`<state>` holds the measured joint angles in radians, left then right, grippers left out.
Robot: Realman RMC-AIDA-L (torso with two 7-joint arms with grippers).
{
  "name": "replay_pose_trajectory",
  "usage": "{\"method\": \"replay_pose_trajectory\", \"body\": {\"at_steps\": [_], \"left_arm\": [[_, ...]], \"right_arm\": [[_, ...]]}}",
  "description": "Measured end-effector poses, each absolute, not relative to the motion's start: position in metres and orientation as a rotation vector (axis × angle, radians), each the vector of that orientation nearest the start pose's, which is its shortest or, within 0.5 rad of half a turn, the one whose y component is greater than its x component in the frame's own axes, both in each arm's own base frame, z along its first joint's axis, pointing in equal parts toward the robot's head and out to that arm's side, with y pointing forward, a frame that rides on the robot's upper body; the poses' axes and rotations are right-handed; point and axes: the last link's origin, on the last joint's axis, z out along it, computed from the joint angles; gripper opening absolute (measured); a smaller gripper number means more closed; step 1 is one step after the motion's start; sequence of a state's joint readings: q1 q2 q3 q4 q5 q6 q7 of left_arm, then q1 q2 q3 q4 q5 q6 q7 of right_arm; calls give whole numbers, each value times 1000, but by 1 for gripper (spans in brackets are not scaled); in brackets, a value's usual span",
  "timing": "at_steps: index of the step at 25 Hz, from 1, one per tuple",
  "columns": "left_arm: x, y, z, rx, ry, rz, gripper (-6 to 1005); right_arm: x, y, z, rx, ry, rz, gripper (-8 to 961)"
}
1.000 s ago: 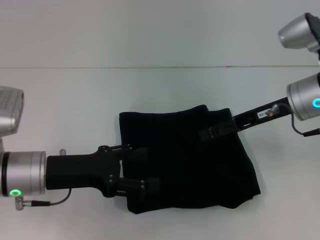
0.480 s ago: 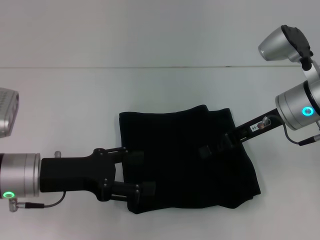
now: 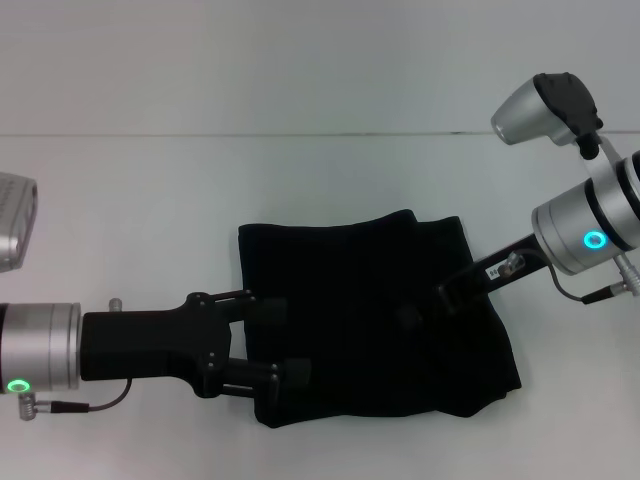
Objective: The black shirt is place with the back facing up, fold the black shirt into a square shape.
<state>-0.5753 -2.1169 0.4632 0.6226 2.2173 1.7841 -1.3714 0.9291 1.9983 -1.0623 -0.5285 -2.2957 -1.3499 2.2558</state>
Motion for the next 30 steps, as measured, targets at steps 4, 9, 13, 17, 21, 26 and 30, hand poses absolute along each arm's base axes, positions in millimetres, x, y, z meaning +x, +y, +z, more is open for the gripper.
{"method": "replay_pose_trajectory", "body": {"at_steps": [4,9,13,17,21,26,30], "left_arm": [[-252,303,-9,-2871,-682,-842,944],[-252,303,-9,-2872,-682,-840,942],[-252,303,-9,-2872,-683,-840,941],[-252,303,-9,-2870,-686,-842,940],[-249,305,-9,-2878,-679,-845,939],[-246,308,-9,-2893,-665,-842,938],[-245,308,-10,-2899,-662,-835,937]], "right_arm": [[193,397,-39,-2780,1261,-88,258],[199,395,-36,-2758,1282,-18,153],[209,393,-27,-2718,1312,110,75],[228,387,-16,-2653,1370,239,15],[249,379,-6,-2581,1419,340,15],[271,368,3,-2506,1465,415,14],[284,360,5,-2451,1511,450,14]]}}
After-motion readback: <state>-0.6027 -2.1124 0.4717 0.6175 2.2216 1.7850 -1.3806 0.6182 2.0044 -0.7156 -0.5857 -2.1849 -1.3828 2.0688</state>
